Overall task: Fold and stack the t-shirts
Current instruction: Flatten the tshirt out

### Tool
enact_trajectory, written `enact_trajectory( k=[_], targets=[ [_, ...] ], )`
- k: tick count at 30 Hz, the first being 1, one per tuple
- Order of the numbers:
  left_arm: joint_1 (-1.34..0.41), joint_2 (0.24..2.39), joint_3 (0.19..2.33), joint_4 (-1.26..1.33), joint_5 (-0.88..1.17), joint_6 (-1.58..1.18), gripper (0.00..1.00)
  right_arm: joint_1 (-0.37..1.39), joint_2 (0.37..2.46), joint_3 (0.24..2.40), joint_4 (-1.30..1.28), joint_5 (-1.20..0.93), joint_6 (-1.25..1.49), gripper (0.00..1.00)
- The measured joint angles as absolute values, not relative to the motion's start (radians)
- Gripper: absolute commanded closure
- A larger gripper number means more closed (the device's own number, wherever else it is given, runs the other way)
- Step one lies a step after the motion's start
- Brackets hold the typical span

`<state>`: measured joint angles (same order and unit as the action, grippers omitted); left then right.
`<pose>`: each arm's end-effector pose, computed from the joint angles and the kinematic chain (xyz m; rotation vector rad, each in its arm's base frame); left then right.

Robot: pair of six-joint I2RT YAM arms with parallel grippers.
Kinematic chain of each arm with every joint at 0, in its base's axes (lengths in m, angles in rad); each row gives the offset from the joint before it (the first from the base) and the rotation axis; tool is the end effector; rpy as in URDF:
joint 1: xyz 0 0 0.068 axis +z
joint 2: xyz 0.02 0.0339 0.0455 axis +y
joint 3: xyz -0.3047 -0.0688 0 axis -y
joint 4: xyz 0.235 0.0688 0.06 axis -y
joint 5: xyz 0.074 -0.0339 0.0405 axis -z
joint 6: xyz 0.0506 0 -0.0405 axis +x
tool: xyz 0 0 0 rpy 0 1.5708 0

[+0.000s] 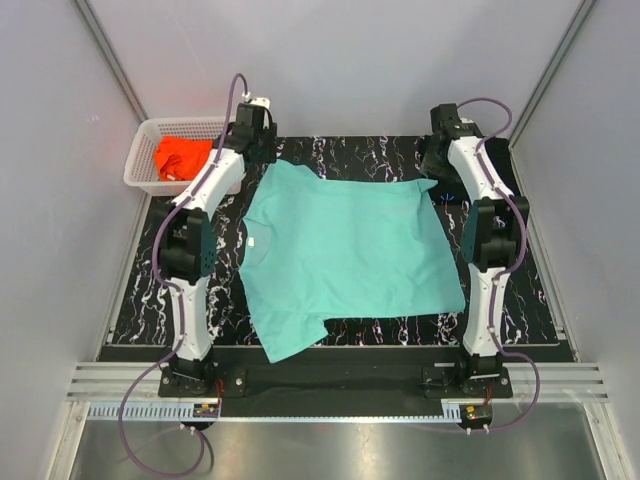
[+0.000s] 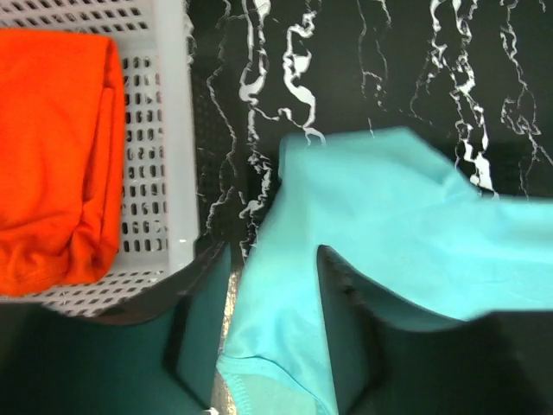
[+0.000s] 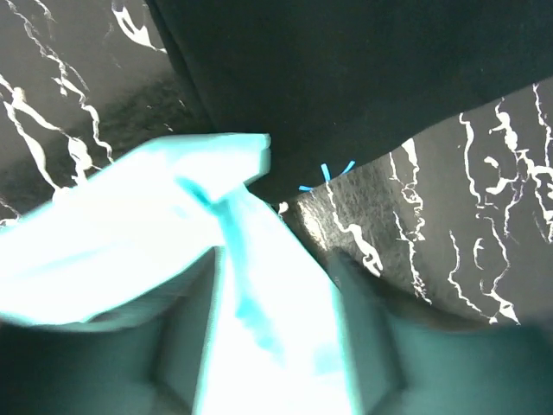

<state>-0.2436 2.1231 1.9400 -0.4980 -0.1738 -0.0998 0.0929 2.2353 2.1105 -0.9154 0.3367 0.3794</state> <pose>0.5049 -0.1165 0.3111 0.0681 2.2387 0.0098 0.5095 0.0307 0.2786 0.4785 2.4964 -0.2582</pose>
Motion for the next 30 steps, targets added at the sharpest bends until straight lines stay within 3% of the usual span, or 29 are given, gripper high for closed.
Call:
enact_trajectory(
  k=[2,5,6,7,14,18,22,27,30],
  targets=[
    [-0.247,2.106,1.939,-0.493,-0.189,-0.093,0.24,0.091,2.247,2.125,-0.946,0.339,0.374,0.18],
    [-0.266,1.994,1.865,-0.477,-0.222,-0.085,0.2,0.089,2.186,2.045,-0.964,0.331,0.375,0.14],
    [-0.282,1.934,1.822,-0.476,-0.232,-0.086,0.2,0.089,2.144,1.986,-0.972,0.321,0.376,0.1],
    [-0.301,1.865,1.742,-0.47,-0.245,-0.089,0.22,0.089,2.111,1.94,-0.982,0.312,0.378,0.0],
    [-0.507,1.336,1.322,-0.473,-0.182,-0.214,0.32,0.083,1.773,1.475,-0.975,0.096,0.367,0.0],
    [-0.536,1.195,1.08,-0.486,-0.123,-0.364,0.34,0.081,1.69,1.298,-0.953,-0.036,0.358,0.0],
    [-0.559,1.225,0.939,-0.545,-0.092,-0.472,0.33,0.09,1.632,1.147,-0.909,-0.129,0.385,0.0],
    [-0.562,1.378,0.941,-0.546,-0.074,-0.541,0.33,0.192,1.617,1.097,-0.841,-0.143,0.444,0.02],
    [-0.546,1.51,0.975,-0.539,-0.069,-0.566,0.33,0.3,1.676,1.116,-0.787,-0.144,0.471,0.09]
  ],
)
